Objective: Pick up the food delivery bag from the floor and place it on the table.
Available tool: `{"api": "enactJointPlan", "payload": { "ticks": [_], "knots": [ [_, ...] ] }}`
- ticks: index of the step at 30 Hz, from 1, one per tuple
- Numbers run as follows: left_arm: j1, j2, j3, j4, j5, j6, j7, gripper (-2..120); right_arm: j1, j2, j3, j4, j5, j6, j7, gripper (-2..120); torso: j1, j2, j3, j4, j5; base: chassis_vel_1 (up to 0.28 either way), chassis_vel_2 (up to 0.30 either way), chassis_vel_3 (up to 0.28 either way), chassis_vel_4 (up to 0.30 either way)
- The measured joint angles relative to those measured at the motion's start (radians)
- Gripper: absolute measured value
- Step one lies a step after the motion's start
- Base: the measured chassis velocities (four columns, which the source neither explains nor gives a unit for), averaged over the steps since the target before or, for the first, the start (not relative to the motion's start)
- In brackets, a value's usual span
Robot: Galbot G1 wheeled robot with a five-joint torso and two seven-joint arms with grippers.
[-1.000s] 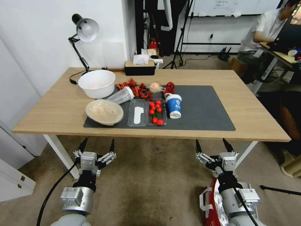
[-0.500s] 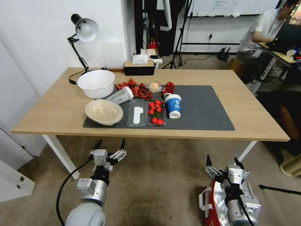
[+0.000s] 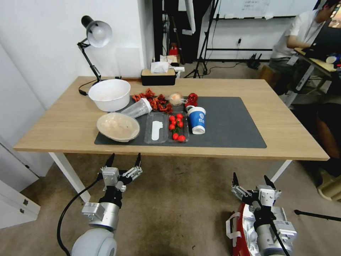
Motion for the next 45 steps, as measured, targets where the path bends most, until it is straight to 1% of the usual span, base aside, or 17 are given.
{"api": "enactJointPlan", "payload": {
  "ticks": [10, 20, 26, 29, 35, 38, 40, 45],
  "knots": [
    [0.01, -0.006, -0.012, -0.001, 0.01, -0.023, 0.001, 100, -0.003, -0.001, -0.004, 0.002, -0.001, 0.017, -0.008, 100, 0.0, 0.0, 0.0, 0.0, 0.0, 0.0, 0.0, 0.0, 0.0],
    [0.018, -0.016, -0.016, 0.003, 0.017, -0.082, 0.005, 100, -0.005, -0.001, -0.006, 0.01, 0.0, 0.023, -0.008, 100, 0.0, 0.0, 0.0, 0.0, 0.0, 0.0, 0.0, 0.0, 0.0],
    [0.02, -0.019, -0.014, 0.007, 0.019, -0.092, 0.005, 100, -0.005, -0.001, -0.006, 0.006, 0.002, 0.025, -0.008, 100, 0.0, 0.0, 0.0, 0.0, 0.0, 0.0, 0.0, 0.0, 0.0],
    [0.022, -0.021, -0.015, 0.008, 0.029, -0.081, 0.002, 100, -0.003, -0.001, -0.005, 0.004, 0.006, 0.024, -0.008, 100, -0.001, -0.001, -0.001, 0.0, 0.0, 0.0, 0.0, 0.0, 0.0],
    [0.019, -0.027, -0.006, 0.015, 0.045, -0.075, -0.004, 100, 0.002, -0.001, -0.004, 0.001, 0.011, 0.019, -0.007, 100, -0.01, -0.022, -0.012, -0.0001, 0.0, 0.0, 0.0, 0.0, 0.0],
    [0.015, -0.032, -0.001, 0.02, 0.049, -0.075, -0.004, 100, 0.005, -0.001, -0.004, -0.002, 0.014, 0.017, -0.005, 100, -0.02, -0.044, -0.024, -0.0001, 0.0, 0.0, 0.0, 0.0, 0.0],
    [0.015, -0.033, -0.001, 0.021, 0.05, -0.075, -0.004, 100, 0.005, -0.001, -0.003, -0.002, 0.015, 0.017, -0.005, 100, -0.022, -0.048, -0.026, -0.0001, 0.0, 0.0, 0.0, 0.0, 0.0],
    [0.012, -0.036, 0.0, 0.027, 0.056, -0.078, -0.004, 100, 0.006, -0.001, -0.001, -0.003, 0.022, 0.016, -0.004, 100, -0.035, -0.08, -0.044, -0.0001, 0.0, 0.0, 0.0, 0.0, 0.0]
  ]
}}
